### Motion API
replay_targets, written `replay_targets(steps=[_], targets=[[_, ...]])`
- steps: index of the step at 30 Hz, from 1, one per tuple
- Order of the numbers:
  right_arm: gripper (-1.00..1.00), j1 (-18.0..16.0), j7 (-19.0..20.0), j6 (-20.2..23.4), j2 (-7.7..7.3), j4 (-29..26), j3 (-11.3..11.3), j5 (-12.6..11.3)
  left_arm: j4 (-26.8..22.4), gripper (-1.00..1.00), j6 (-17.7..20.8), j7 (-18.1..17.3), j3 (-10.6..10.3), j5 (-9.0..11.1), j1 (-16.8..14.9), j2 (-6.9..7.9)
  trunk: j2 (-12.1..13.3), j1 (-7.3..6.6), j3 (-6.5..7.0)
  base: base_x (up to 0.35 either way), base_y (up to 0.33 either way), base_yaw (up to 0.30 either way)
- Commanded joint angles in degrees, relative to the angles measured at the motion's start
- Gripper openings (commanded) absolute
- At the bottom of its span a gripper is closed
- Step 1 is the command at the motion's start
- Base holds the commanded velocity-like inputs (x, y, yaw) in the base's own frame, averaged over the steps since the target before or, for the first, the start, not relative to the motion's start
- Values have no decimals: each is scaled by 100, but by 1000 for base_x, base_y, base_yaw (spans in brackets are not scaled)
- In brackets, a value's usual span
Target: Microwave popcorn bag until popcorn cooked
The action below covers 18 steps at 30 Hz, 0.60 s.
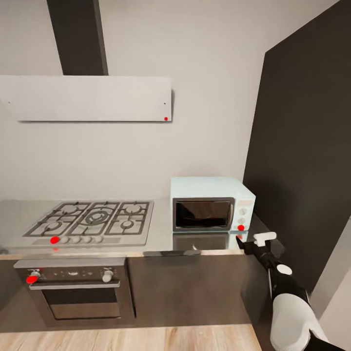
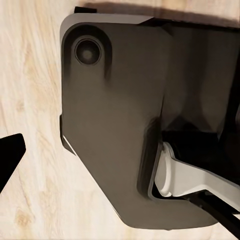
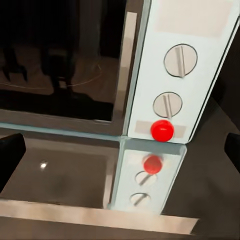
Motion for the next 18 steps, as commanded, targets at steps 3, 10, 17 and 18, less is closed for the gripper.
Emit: replay_targets(steps=[3,10,17,18], targets=[[100,-9,-114,-36,7,-1,-132,60,-11,100,39,-13,46,9,2,-1,-4,4,-2,166,8,0],[100,-9,-926,-48,7,405,-184,26,-11,100,34,-13,49,6,2,0,-4,4,-2,25,1,0],[100,-9,-967,-53,7,674,-205,25,-11,100,33,-13,52,5,2,2,-4,4,-2,0,0,0],[100,-9,-967,-53,7,676,-205,25,-11,100,34,-13,51,5,2,1,-4,4,-2,17,0,0]])
